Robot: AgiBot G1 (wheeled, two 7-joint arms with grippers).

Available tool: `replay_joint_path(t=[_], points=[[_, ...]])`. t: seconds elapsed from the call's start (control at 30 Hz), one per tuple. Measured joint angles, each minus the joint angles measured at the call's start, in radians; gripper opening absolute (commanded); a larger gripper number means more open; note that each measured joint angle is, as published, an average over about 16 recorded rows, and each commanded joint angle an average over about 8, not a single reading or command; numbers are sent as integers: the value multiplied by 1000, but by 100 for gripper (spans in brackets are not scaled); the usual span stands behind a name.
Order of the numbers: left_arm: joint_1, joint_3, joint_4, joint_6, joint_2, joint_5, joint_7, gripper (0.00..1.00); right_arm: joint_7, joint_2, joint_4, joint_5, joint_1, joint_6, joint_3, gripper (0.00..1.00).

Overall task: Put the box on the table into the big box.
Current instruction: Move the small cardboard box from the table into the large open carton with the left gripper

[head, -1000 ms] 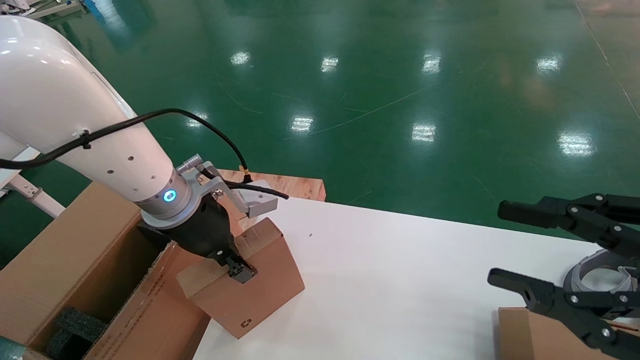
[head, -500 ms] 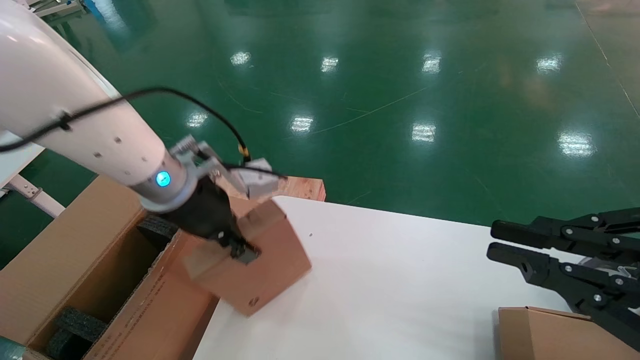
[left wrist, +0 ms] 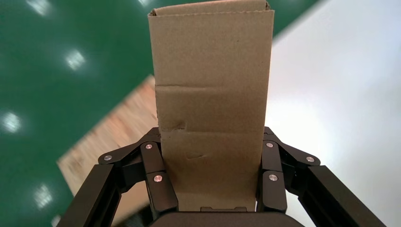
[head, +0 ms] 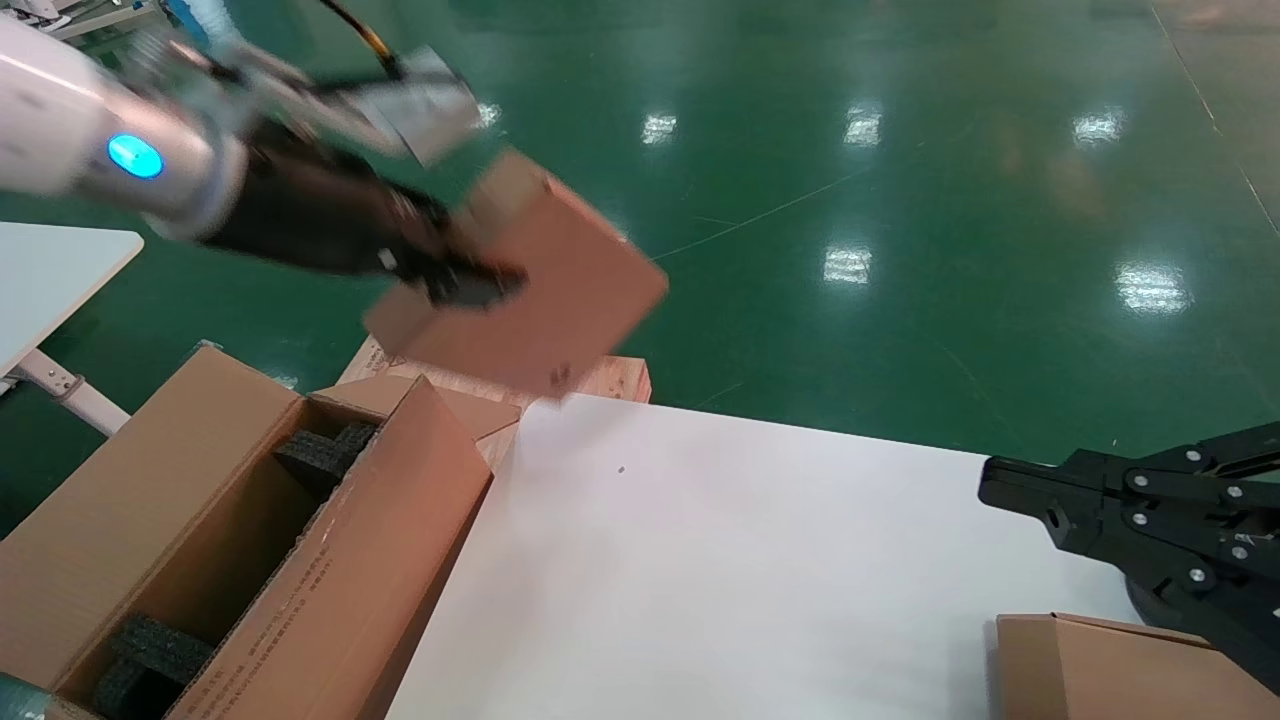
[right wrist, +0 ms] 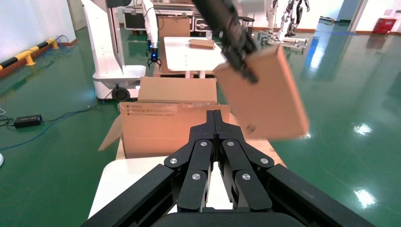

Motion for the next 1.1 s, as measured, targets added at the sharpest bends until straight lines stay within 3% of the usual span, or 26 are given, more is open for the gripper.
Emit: replay_joint_path(t=[0.27, 0.5, 0.7, 1.1], points=[[-28, -102, 3, -68, -99, 29, 64, 0, 0, 0, 0, 0, 0, 0, 0, 100], [-44, -116, 15, -89, -163, 84, 120, 0, 0, 0, 0, 0, 0, 0, 0, 100], [-72, -59, 40, -60, -183, 154, 153, 0, 0, 0, 0, 0, 0, 0, 0, 100], [-158, 151, 176, 71, -151, 252, 140, 0, 0, 0, 0, 0, 0, 0, 0, 100]])
